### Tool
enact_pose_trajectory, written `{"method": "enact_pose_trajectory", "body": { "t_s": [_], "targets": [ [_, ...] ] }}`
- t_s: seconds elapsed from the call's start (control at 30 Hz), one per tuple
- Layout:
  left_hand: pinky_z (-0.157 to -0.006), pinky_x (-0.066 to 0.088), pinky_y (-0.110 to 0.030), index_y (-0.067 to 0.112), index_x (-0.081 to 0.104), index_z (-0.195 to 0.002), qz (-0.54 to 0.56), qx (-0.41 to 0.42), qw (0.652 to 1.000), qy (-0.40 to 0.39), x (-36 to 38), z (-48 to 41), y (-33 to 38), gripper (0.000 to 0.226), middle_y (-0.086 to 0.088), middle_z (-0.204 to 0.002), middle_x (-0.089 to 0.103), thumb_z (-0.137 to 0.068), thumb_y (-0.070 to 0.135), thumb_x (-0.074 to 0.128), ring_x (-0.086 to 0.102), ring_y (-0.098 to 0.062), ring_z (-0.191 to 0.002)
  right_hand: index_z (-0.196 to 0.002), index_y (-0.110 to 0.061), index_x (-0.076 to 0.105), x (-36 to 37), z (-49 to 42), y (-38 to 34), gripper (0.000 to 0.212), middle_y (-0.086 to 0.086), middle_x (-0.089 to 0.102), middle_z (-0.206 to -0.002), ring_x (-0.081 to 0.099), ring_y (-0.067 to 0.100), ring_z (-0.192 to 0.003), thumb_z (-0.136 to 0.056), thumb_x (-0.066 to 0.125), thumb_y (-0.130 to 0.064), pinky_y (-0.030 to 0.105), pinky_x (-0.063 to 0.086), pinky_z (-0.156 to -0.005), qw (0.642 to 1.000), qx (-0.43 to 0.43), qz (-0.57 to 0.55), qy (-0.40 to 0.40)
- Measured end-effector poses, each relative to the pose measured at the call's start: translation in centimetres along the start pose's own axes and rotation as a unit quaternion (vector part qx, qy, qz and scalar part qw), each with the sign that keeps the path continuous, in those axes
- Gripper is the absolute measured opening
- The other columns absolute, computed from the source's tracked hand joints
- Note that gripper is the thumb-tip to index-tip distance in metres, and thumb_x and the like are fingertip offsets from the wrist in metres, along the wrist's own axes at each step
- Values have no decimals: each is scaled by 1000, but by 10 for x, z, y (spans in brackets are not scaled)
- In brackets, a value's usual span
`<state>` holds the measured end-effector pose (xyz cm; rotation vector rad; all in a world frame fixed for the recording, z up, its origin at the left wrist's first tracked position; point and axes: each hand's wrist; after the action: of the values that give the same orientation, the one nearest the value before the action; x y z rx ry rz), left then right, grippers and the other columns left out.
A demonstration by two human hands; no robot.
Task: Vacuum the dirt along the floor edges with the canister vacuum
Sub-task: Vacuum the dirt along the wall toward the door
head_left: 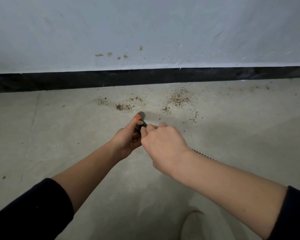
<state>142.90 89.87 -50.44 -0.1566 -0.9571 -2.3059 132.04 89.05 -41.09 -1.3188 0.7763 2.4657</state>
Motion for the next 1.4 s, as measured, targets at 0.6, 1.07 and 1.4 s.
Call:
{"method": "enact_pose_trajectory", "body": {
  "t_s": [0.6, 1.07, 1.4],
  "targets": [
    [-35, 38, -16, 15, 56, -80, 28, 64, 994, 80, -50, 21, 25, 19, 6, -42, 40, -97, 22, 51, 40, -5, -30, -139, 1, 33, -17, -37, -33, 61, 13, 50, -119, 55, 33, -98, -85, 60, -8, 39, 56, -72, 996, -47, -27, 77],
    [-36, 41, -16, 10, 54, -78, 29, 92, 984, 151, -80, 8, 48, 20, 8, -38, 47, -94, 22, 53, 47, -4, -32, -146, 0, 21, -24, -76, -45, 68, 15, 47, -124, 52, 34, -104, -88, 55, -10, 43, 54, -76, 989, -65, -64, 117],
    [-47, 48, -20, 4, 64, -102, 20, 98, 979, 179, -100, -10, 58, 27, -3, -72, 64, -90, 28, 60, 62, -7, -51, -145, 1, 22, -31, -95, -51, 66, 16, 46, -126, 51, 36, -106, -89, 55, -11, 44, 53, -78, 988, -57, -76, 125]
  ]
}}
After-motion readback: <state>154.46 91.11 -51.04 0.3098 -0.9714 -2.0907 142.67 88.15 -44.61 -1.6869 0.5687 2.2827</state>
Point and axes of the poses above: each hand's wrist, its own z-axis away from the middle knuckle, its own x-axis out of the palm, y = z × x
